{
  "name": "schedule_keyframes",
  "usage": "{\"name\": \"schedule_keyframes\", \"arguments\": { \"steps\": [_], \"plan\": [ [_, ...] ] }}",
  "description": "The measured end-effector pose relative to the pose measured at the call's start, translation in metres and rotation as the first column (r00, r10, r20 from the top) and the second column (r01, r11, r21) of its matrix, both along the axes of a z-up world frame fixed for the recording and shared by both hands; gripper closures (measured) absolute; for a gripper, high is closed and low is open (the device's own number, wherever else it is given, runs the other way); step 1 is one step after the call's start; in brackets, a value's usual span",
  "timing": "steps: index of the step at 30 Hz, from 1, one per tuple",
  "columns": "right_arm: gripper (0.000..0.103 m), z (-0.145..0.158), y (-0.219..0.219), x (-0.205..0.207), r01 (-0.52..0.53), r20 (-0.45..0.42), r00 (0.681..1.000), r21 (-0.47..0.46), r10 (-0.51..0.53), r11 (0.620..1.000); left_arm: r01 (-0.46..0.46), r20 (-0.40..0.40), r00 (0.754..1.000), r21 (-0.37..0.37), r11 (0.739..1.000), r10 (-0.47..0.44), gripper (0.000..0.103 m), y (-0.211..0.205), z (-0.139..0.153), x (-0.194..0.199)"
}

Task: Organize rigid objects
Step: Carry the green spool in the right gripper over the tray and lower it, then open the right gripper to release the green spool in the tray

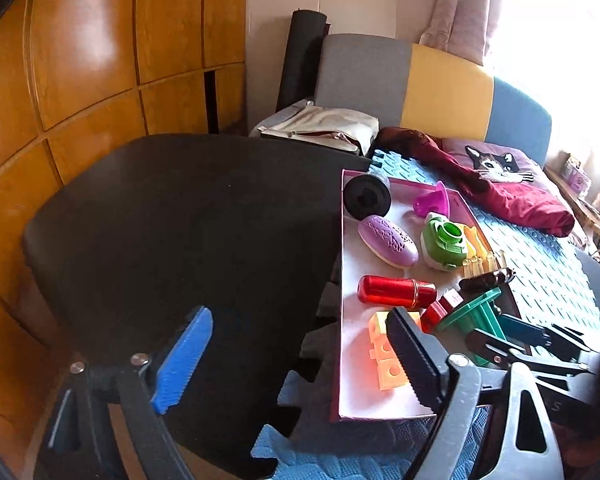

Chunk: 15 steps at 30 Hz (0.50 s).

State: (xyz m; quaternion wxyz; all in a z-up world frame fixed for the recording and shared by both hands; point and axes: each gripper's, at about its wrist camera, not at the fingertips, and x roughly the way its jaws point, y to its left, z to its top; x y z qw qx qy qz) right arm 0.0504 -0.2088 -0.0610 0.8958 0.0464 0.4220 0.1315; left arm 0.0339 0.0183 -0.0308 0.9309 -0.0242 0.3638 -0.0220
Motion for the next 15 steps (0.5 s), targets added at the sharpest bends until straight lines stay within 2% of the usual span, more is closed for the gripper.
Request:
{"name": "schedule_keyframes", "arguments": {
  "steps": [5, 8, 11, 15],
  "plan": [
    [0.035, 0.017, -0.002, -0.019, 0.050, 0.080, 0.996, 0.007, -0.051, 0.999, -0.001, 0.015, 1.000, 0.003, 1.000, 0.001, 0.010, -0.003, 0.006, -0.005],
    [0.035, 0.026, 0.000, -0.031, 0.101, 0.121, 0.987, 0.009, -0.101, 0.995, -0.005, 0.035, 0.999, 0.002, 1.000, 0.005, 0.000, -0.006, 0.012, -0.011],
    [0.035, 0.030, 0.003, -0.038, 0.155, 0.147, 0.977, 0.001, -0.153, 0.988, -0.003, 0.050, 0.999, -0.003, 1.000, 0.004, 0.000, -0.010, 0.016, -0.017],
    [0.035, 0.029, 0.008, -0.043, 0.177, 0.149, 0.974, -0.020, -0.172, 0.984, -0.001, 0.041, 0.999, 0.006, 1.000, 0.001, 0.000, -0.017, 0.018, -0.026]
  ]
}}
